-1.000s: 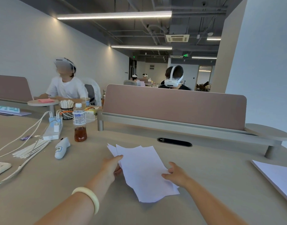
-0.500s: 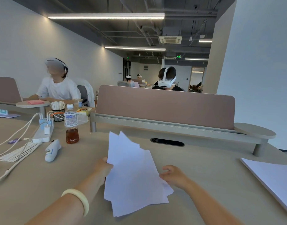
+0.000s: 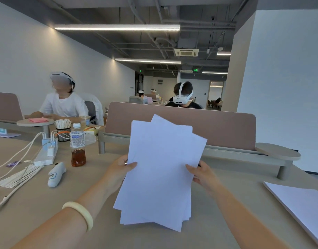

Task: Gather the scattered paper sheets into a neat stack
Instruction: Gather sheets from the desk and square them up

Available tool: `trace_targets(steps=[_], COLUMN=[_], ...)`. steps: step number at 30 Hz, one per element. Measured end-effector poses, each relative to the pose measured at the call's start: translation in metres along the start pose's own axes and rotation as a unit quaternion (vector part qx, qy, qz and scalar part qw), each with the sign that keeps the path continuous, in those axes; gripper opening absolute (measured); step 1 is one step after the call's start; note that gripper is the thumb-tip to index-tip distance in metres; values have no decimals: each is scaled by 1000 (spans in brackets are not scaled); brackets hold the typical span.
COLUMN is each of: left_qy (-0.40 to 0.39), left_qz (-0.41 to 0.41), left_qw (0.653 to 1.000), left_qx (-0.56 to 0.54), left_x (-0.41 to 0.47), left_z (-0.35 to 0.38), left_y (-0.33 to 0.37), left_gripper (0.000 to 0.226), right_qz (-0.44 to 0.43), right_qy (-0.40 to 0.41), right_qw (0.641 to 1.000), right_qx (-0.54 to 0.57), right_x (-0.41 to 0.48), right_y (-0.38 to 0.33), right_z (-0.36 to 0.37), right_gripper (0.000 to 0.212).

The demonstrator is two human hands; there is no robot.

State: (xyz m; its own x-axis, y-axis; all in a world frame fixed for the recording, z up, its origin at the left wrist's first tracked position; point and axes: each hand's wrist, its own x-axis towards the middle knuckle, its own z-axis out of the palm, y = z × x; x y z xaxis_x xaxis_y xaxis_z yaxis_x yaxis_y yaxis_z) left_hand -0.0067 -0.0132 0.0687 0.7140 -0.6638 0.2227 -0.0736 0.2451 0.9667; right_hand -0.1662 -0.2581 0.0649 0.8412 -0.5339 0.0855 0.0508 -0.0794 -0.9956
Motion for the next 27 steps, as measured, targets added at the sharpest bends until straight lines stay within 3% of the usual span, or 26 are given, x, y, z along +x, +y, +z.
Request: trace_targets(steps=[5, 10, 16, 18, 22, 27], left_qy=[-19, -14, 44, 77, 125, 140], left_qz=[27, 23, 6, -9, -5, 21], left_qw=[999, 998, 995, 992, 985, 982], left_qx=[11, 65, 94, 102, 118, 122], left_x=[1, 3, 0, 1, 1, 5], left_z=[21, 38, 48, 53, 68, 76], left_y=[13, 6, -16, -23, -25, -19], left_gripper=[38, 28, 32, 26, 21, 18], right_qz=[-68, -111, -109, -89, -61, -83], right_qy=[99, 95, 32, 46, 94, 116], right_qw=[993, 989, 993, 995, 994, 990], right_qx=[-11, -5, 23, 15, -11, -12], right_x=[-5, -18, -30, -31, -32, -30], right_y=[-20, -29, -15, -7, -2, -12], right_z=[-5, -7, 1, 5, 14, 11], right_gripper=[27, 28, 50, 47, 19, 25])
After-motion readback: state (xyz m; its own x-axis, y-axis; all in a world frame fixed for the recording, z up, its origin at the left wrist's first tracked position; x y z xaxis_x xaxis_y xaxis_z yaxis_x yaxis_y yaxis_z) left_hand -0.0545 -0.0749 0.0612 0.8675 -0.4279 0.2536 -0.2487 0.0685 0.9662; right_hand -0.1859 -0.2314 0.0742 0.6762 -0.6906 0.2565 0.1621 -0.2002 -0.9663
